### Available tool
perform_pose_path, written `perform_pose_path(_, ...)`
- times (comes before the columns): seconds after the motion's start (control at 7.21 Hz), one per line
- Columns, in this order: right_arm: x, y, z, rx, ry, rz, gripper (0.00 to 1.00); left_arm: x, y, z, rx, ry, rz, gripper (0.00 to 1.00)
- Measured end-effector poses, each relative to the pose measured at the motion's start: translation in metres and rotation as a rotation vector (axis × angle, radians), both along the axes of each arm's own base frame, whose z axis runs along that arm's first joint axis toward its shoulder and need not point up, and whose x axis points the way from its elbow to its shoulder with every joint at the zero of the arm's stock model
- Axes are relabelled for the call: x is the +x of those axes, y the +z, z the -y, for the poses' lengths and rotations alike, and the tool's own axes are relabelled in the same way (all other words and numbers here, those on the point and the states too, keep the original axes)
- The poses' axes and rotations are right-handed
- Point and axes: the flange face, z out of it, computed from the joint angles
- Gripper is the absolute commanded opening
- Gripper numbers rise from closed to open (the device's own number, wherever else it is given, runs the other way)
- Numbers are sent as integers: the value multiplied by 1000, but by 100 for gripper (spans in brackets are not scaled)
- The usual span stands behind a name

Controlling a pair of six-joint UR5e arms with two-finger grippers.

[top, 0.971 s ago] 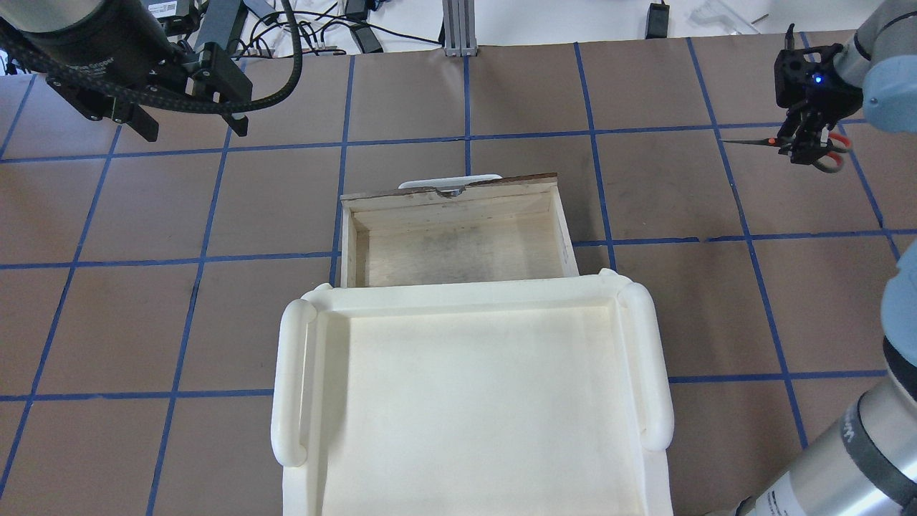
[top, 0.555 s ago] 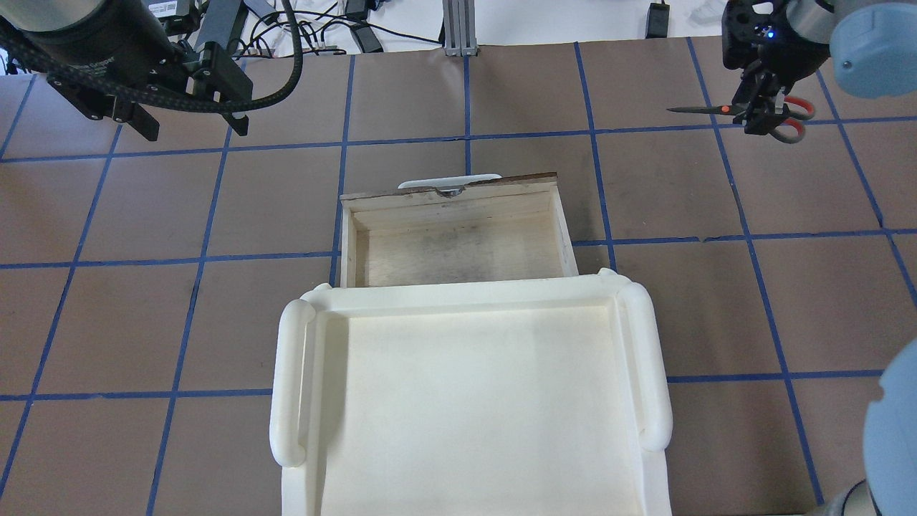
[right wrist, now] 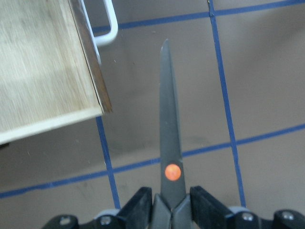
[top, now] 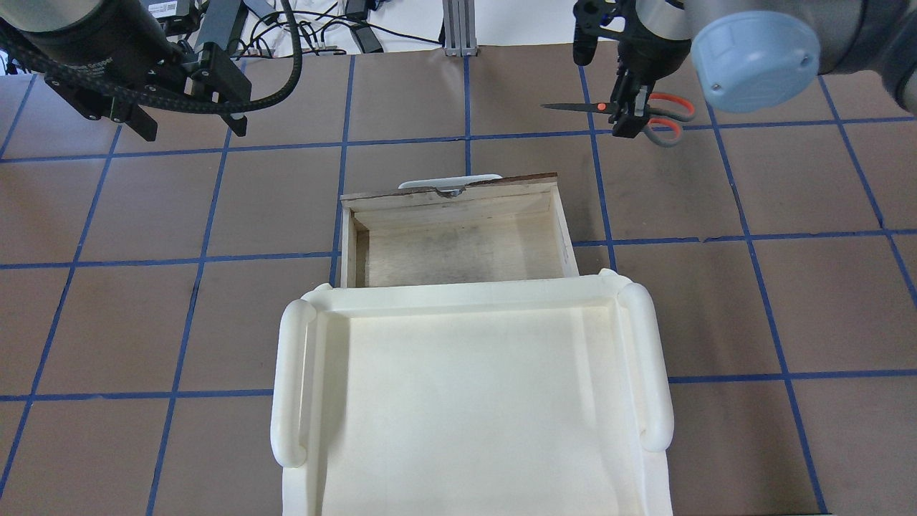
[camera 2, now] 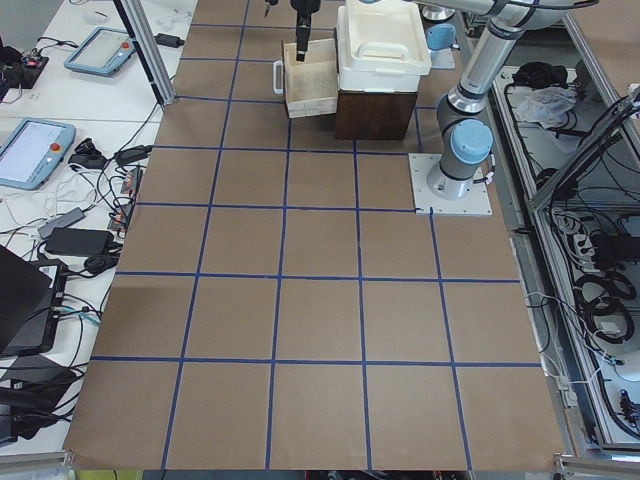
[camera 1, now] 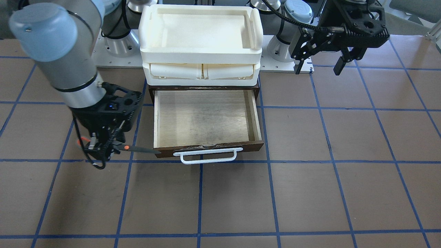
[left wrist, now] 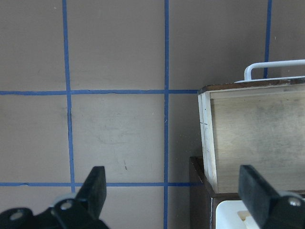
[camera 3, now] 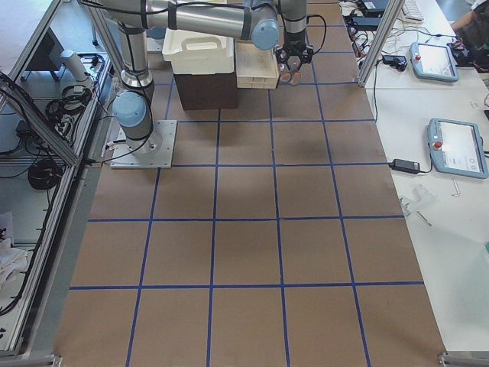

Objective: Put scissors in drawer and close it
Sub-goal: 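Lift the scissors with the right gripper and carry them over the open drawer, then lower the scissors into the drawer and open the right gripper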

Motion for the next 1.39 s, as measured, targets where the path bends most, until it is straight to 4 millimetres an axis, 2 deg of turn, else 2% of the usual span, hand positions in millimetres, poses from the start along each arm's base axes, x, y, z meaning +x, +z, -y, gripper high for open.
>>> perform_pose_path(0.28, 74, -7, -32, 37, -22, 17, 0, 0, 0, 0, 0, 0, 0, 100)
perform_pose_path(0.42, 98, -14, -46, 59, 21, 15, 0, 0, 0, 0, 0, 0, 0, 100)
perform_pose_path(0.83, 134, -45, -77, 109, 102, 8, 0, 0, 0, 0, 0, 1, 0, 100)
perform_pose_path(1.11, 159, -61, -88, 129, 99, 11, 0, 0, 0, 0, 0, 2, 0, 100)
perform_pose_path(1.39, 174, -80, -95, 141, 100, 17, 0, 0, 0, 0, 0, 2, 0, 100)
